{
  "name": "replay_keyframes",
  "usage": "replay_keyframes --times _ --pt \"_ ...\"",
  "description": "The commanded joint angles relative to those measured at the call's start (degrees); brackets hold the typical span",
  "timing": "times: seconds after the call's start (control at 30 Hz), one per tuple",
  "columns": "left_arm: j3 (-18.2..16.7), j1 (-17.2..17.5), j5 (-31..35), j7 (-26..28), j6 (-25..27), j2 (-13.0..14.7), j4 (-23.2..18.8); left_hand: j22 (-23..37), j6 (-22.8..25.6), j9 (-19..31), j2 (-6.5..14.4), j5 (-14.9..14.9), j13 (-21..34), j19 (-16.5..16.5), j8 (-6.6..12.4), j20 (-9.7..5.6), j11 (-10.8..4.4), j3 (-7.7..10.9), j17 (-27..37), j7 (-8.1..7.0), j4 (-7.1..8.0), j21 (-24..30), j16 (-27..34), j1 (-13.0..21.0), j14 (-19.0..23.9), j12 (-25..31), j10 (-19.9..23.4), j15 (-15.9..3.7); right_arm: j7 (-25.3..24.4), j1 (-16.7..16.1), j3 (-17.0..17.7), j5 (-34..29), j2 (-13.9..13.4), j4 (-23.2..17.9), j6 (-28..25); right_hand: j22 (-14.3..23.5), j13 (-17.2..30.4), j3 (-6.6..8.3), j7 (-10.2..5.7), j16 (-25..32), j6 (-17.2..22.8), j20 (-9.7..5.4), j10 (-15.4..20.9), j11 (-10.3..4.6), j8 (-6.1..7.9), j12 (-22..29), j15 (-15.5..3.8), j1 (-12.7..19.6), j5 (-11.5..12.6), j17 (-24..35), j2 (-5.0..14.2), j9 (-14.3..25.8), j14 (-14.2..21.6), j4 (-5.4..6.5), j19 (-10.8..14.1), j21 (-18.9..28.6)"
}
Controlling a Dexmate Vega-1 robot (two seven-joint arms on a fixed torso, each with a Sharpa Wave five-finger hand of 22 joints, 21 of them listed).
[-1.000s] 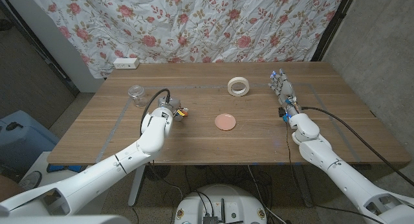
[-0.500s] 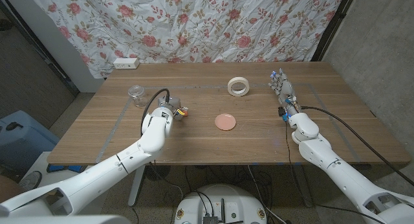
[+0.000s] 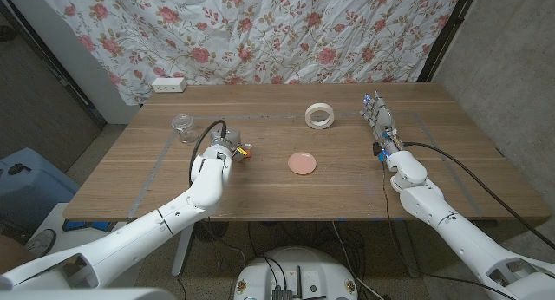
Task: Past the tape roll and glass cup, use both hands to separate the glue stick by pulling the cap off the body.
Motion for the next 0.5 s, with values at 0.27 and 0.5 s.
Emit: replay_keyframes --times 0.27,0.5 --pt "0.8 -0.7 -1.3 3.0 0.5 -0.2 0.9 0.2 4.3 -0.1 1.2 0.6 0.5 1.3 -0.67 -3.03 -0.14 -0.49 0.2 0.87 -0.09 0.0 -0.1 2.2 2.0 0.5 3.3 -8.62 1.1 1.5 -0.2 0.2 0.1 1.7 -0.4 0.1 0.1 0.42 0.09 0.6 0.8 0.05 0.7 -0.08 0.20 0.4 0.21 0.1 -0.2 0.0 0.11 0.2 0.3 -0.06 0.1 0.4" --pt "0.9 -0.8 -1.7 3.4 0.3 0.3 0.3 0.2 5.2 -0.1 1.6 0.6 0.5 1.4 -0.91 -3.00 -0.14 -0.55 0.2 0.71 -0.07 -0.1 -0.2 2.8 2.4 0.6 4.4 -8.75 1.9 2.0 -0.4 0.3 0.2 2.5 -0.1 0.1 0.1 0.49 0.14 0.6 0.9 0.03 0.7 -0.10 0.20 0.4 0.10 0.0 -0.3 0.0 0.14 0.2 0.2 -0.07 0.1 0.4"
